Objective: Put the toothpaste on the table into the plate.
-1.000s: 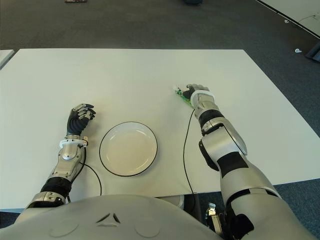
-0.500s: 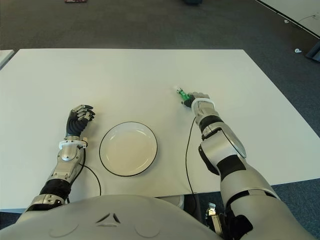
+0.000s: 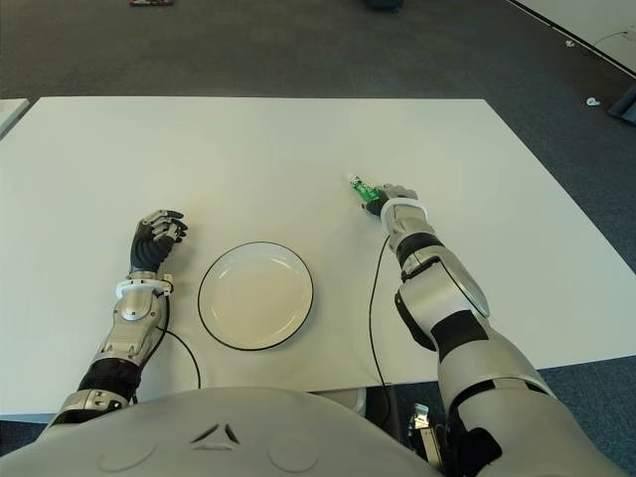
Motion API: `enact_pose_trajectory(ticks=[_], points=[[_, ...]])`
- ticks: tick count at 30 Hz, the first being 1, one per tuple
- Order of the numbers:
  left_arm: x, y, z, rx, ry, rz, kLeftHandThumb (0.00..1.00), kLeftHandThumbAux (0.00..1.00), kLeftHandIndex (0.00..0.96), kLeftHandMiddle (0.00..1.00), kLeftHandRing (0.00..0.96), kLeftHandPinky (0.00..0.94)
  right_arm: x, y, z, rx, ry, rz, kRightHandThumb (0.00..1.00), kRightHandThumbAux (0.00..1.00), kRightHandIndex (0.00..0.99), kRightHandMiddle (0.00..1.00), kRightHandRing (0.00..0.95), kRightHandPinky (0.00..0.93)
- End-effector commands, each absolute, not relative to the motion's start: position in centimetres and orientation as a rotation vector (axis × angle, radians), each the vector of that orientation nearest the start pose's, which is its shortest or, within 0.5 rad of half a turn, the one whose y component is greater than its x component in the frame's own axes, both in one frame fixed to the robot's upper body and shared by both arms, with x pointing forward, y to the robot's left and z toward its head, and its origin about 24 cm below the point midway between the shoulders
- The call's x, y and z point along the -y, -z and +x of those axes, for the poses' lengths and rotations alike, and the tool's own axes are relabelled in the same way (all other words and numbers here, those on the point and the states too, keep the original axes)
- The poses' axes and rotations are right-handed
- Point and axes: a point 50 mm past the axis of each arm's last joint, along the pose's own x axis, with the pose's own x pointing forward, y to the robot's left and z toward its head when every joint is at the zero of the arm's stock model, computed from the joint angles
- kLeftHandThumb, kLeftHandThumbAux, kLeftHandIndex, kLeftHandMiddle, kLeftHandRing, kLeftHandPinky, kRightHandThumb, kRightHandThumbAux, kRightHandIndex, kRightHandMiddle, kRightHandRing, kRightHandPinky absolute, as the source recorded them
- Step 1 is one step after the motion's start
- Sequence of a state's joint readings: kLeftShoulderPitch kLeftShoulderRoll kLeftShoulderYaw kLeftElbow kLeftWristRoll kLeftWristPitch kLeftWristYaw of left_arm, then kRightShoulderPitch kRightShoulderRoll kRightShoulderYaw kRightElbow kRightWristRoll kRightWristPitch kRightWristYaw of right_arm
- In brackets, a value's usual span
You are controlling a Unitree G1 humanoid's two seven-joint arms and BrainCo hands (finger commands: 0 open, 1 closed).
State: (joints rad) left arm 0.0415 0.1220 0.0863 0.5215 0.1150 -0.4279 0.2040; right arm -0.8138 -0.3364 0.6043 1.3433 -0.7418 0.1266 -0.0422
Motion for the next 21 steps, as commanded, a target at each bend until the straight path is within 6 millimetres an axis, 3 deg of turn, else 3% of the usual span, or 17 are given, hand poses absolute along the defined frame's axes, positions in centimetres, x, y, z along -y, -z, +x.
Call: enact_pose_trajectory(ticks=[1, 10, 21], points=[[-20.9, 4.9, 20.4, -0.198, -0.263, 0.219, 0.705, 0.721, 0.429, 0.547, 0.552, 0.53, 22.3, 2.5, 32.7, -0.665, -0.269, -1.572, 0.559, 0.197, 0.0, 0.0, 0.0, 0.0], [-21.2, 4.8, 20.0, -0.209, -0.274, 0.215, 0.706, 0.721, 0.429, 0.545, 0.546, 0.522, 22.0, 4.2, 31.2, -0.651, -0.242, -1.58, 0.606, 0.261, 0.0, 0.0, 0.0, 0.0], [-21.4, 4.7, 19.9, -0.203, -0.278, 0.233, 0.707, 0.72, 0.431, 0.55, 0.558, 0.538, 21.8, 4.3, 31.0, -0.566, -0.287, -1.748, 0.628, 0.343, 0.0, 0.0, 0.0, 0.0]])
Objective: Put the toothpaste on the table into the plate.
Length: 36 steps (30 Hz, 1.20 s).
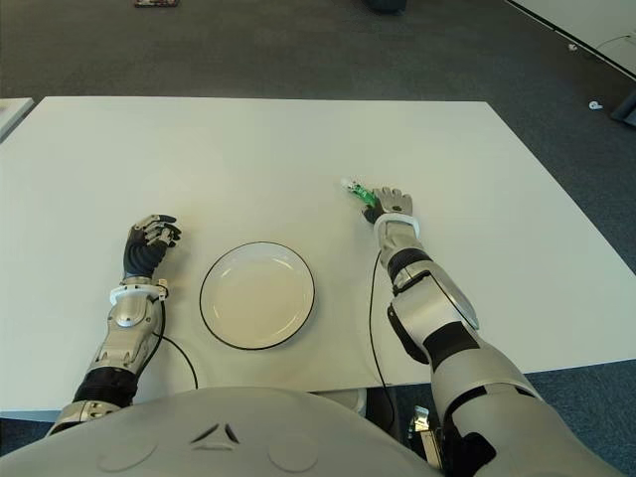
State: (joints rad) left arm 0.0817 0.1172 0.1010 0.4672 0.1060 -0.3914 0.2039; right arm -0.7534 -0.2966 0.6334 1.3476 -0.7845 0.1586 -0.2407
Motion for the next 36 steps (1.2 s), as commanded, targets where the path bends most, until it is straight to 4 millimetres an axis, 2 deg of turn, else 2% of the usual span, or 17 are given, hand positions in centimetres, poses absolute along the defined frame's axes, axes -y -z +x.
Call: enact_pose_trajectory(ticks=[1, 10, 16, 22, 24, 25, 27, 29, 30, 33, 36], points=[[-21.4, 4.7, 19.9, -0.203, -0.278, 0.233, 0.707, 0.72, 0.431, 0.55, 0.558, 0.537, 21.8, 4.3, 31.0, -0.557, -0.292, -1.766, 0.628, 0.345, 0.0, 0.0, 0.0, 0.0], [-21.5, 4.7, 19.8, -0.195, -0.277, 0.232, 0.707, 0.72, 0.431, 0.553, 0.564, 0.555, 22.8, 4.3, 30.6, -0.499, -0.272, -1.82, 0.591, 0.484, 0.012, 0.0, 0.0, 0.012], [-21.5, 4.7, 19.8, -0.196, -0.276, 0.231, 0.708, 0.72, 0.431, 0.556, 0.569, 0.562, 22.8, 4.2, 30.6, -0.478, -0.235, -1.798, 0.58, 0.548, 0.066, 0.033, 0.037, 0.111], [-21.5, 4.7, 19.9, -0.198, -0.28, 0.23, 0.707, 0.721, 0.431, 0.557, 0.564, 0.535, 21.8, 4.0, 31.0, -0.43, -0.179, -1.76, 0.606, 0.586, 0.179, 0.158, 0.16, 0.212], [-21.5, 4.7, 19.9, -0.199, -0.28, 0.229, 0.707, 0.721, 0.431, 0.555, 0.562, 0.537, 21.4, 3.9, 31.1, -0.409, -0.159, -1.749, 0.618, 0.594, 0.242, 0.246, 0.249, 0.3], [-21.5, 4.7, 19.9, -0.2, -0.281, 0.228, 0.707, 0.721, 0.431, 0.553, 0.561, 0.539, 21.3, 3.8, 31.2, -0.401, -0.152, -1.746, 0.65, 0.637, 0.306, 0.311, 0.316, 0.36], [-21.5, 4.6, 19.9, -0.201, -0.281, 0.226, 0.707, 0.721, 0.431, 0.55, 0.56, 0.543, 21.4, 3.8, 31.1, -0.389, -0.139, -1.739, 0.679, 0.673, 0.362, 0.383, 0.393, 0.427], [-21.5, 4.6, 19.9, -0.201, -0.281, 0.225, 0.707, 0.721, 0.431, 0.549, 0.559, 0.546, 21.4, 3.8, 31.1, -0.383, -0.132, -1.731, 0.694, 0.692, 0.391, 0.426, 0.439, 0.468], [-21.5, 4.6, 19.9, -0.201, -0.281, 0.224, 0.707, 0.72, 0.431, 0.549, 0.559, 0.542, 21.5, 3.8, 31.1, -0.381, -0.128, -1.726, 0.748, 0.685, 0.407, 0.452, 0.488, 0.509], [-21.5, 4.6, 19.8, -0.201, -0.282, 0.224, 0.707, 0.72, 0.431, 0.549, 0.558, 0.535, 21.9, 3.7, 31.0, -0.378, -0.112, -1.697, 0.814, 0.676, 0.425, 0.491, 0.561, 0.573], [-21.6, 4.6, 19.9, -0.199, -0.281, 0.225, 0.706, 0.72, 0.431, 0.553, 0.56, 0.539, 22.1, 3.7, 30.9, -0.37, -0.098, -1.665, 0.836, 0.673, 0.429, 0.516, 0.612, 0.629]])
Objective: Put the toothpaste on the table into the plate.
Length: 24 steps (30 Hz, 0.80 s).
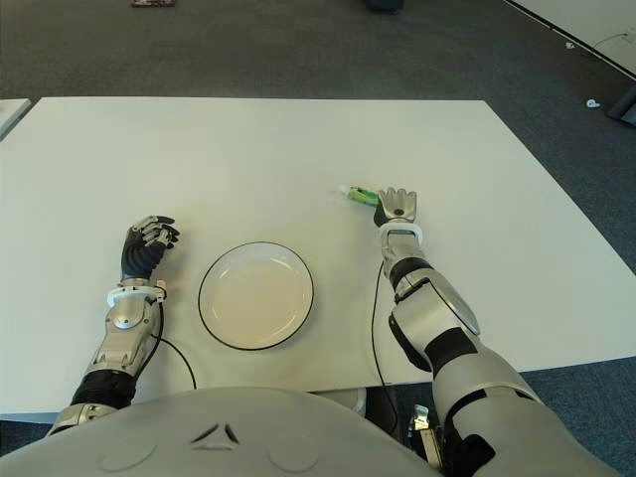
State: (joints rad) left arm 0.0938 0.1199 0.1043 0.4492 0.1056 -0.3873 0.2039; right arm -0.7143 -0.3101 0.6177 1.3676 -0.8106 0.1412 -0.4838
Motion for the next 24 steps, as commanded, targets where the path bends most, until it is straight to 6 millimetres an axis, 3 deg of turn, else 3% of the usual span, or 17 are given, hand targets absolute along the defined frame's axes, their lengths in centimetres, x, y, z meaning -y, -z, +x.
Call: enact_pose_trajectory(ticks=[1, 7, 9, 13, 24], points=[[-21.6, 4.61, 19.86, -0.198, -0.28, 0.226, 0.706, 0.72, 0.431, 0.554, 0.56, 0.539, 22.05, 3.69, 30.96, -0.364, -0.095, -1.656, 0.838, 0.673, 0.429, 0.519, 0.618, 0.636], [-21.63, 4.62, 19.88, -0.197, -0.28, 0.23, 0.707, 0.72, 0.431, 0.556, 0.563, 0.543, 21.93, 3.65, 30.97, -0.341, -0.081, -1.622, 0.845, 0.675, 0.424, 0.546, 0.664, 0.685], [-21.62, 4.62, 19.89, -0.197, -0.28, 0.232, 0.784, 0.695, 0.433, 0.504, 0.567, 0.558, 21.74, 3.59, 31.05, -0.331, -0.077, -1.608, 0.845, 0.676, 0.421, 0.558, 0.682, 0.705], [-21.63, 4.6, 19.95, -0.197, -0.28, 0.235, 0.827, 0.681, 0.436, 0.475, 0.57, 0.557, 21.26, 3.43, 31.31, -0.314, -0.074, -1.593, 0.845, 0.677, 0.42, 0.569, 0.704, 0.725], [-21.6, 4.57, 20.07, -0.196, -0.279, 0.228, 0.838, 0.677, 0.442, 0.465, 0.565, 0.55, 21.32, 3.31, 31.35, -0.298, -0.068, -1.565, 0.845, 0.678, 0.422, 0.585, 0.718, 0.727]])
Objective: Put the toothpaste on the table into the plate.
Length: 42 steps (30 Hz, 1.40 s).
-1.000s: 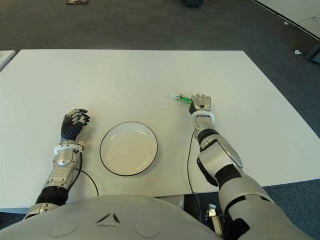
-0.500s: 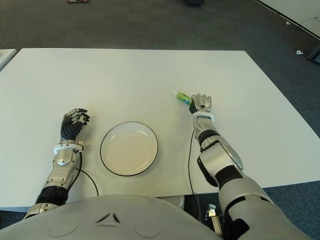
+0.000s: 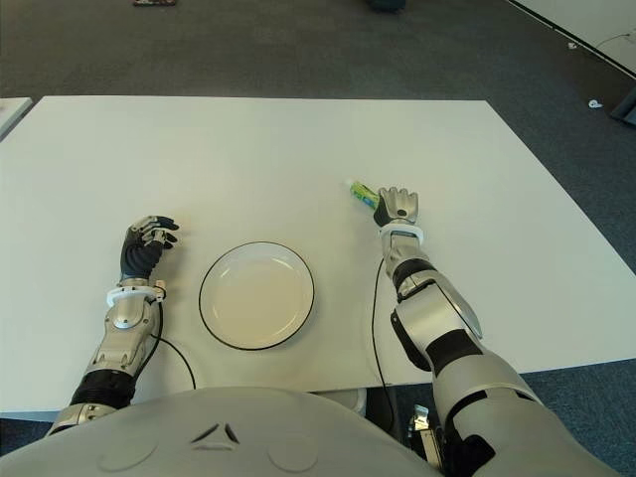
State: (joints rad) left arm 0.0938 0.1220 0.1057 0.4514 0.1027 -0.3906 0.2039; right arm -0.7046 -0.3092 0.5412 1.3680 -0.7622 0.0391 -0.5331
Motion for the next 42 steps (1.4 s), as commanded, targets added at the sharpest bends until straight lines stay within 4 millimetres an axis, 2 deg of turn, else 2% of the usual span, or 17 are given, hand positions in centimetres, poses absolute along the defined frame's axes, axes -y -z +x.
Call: enact_pose_trajectory(ticks=[1, 9, 19, 28, 42], points=[[-21.6, 4.6, 20.1, -0.195, -0.279, 0.228, 0.838, 0.677, 0.442, 0.465, 0.566, 0.552, 21.3, 3.3, 31.4, -0.296, -0.068, -1.562, 0.845, 0.678, 0.422, 0.585, 0.719, 0.73], [-21.6, 4.6, 20.1, -0.192, -0.283, 0.226, 0.837, 0.678, 0.434, 0.468, 0.567, 0.548, 21.1, 3.1, 31.6, -0.279, -0.061, -1.544, 0.844, 0.679, 0.421, 0.584, 0.717, 0.721], [-21.6, 4.6, 20.2, -0.184, -0.287, 0.223, 0.838, 0.677, 0.437, 0.466, 0.569, 0.556, 20.8, 2.6, 31.9, -0.24, -0.014, -1.497, 0.845, 0.68, 0.424, 0.602, 0.753, 0.781], [-21.6, 4.7, 20.4, -0.182, -0.287, 0.223, 0.838, 0.678, 0.433, 0.467, 0.562, 0.55, 19.5, 0.6, 33.5, -0.109, 0.05, -1.373, 0.845, 0.681, 0.423, 0.606, 0.781, 0.793], [-21.6, 4.6, 20.8, -0.188, -0.29, 0.222, 0.835, 0.68, 0.42, 0.475, 0.565, 0.532, 17.4, -1.3, 34.5, 0.078, 0.071, -1.236, 0.844, 0.68, 0.416, 0.584, 0.82, 0.825]])
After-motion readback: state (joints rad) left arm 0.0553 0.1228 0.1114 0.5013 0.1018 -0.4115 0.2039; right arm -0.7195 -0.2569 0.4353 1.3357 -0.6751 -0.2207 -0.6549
